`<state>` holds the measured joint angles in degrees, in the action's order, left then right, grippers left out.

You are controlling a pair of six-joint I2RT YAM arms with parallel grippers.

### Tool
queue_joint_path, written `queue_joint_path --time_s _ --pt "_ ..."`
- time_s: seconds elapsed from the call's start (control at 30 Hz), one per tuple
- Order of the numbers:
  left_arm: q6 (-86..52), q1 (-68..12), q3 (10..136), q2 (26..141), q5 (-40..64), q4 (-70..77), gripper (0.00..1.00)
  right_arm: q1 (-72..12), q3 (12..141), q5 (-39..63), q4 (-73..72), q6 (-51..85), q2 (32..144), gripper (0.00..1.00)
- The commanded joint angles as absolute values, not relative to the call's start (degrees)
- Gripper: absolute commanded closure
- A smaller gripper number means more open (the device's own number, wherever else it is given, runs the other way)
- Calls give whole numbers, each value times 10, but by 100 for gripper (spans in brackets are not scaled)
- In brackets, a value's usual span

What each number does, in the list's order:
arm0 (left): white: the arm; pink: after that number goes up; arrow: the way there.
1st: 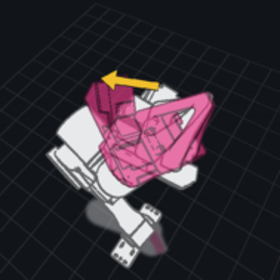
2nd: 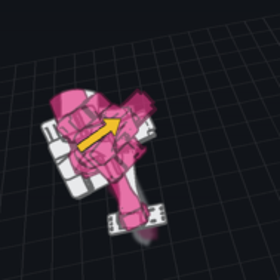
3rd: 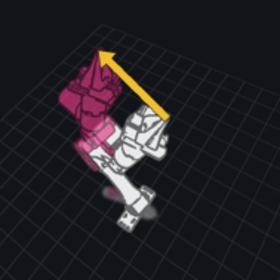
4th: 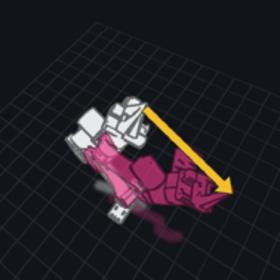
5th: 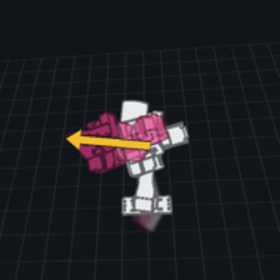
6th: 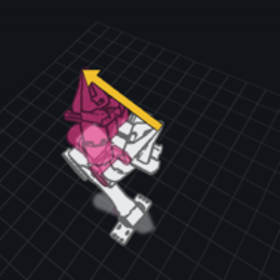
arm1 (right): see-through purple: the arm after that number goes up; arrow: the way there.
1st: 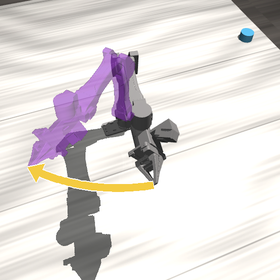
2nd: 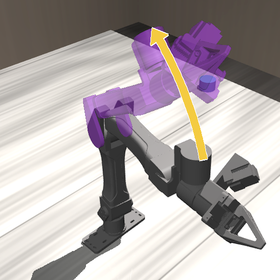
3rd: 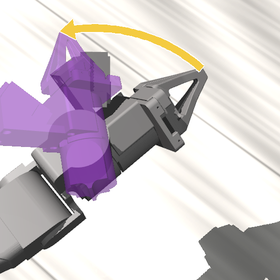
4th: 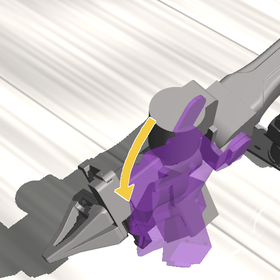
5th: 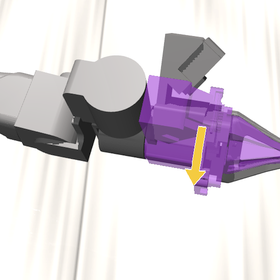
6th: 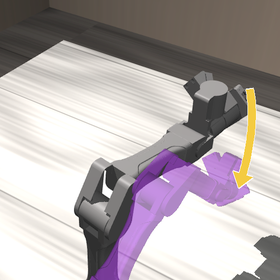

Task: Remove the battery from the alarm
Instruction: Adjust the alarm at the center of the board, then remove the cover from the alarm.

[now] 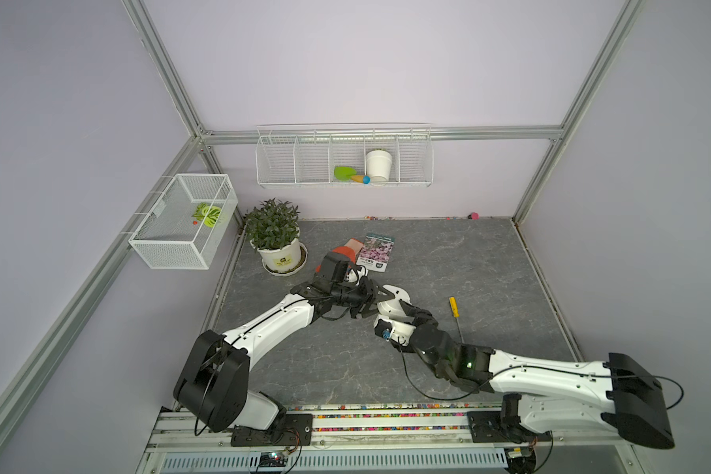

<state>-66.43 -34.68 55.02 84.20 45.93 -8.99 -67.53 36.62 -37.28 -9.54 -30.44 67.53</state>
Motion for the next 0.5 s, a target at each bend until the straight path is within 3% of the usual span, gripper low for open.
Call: queue_joint_path --time_s 0.0,0.1,0.23,0.47 --pt "-600 -350 568 853 448 -46 76 -671 374 -328 -45 -220 634 14" --pt "-551 -350 565 859 396 -41 80 -636 363 -216 -2 -110 580 4" --pt "-509 -350 531 880 367 21 84 -504 302 15 -47 106 497 2" --pt "-531 -354 450 949 414 186 91 -291 204 238 -188 450 497 4"
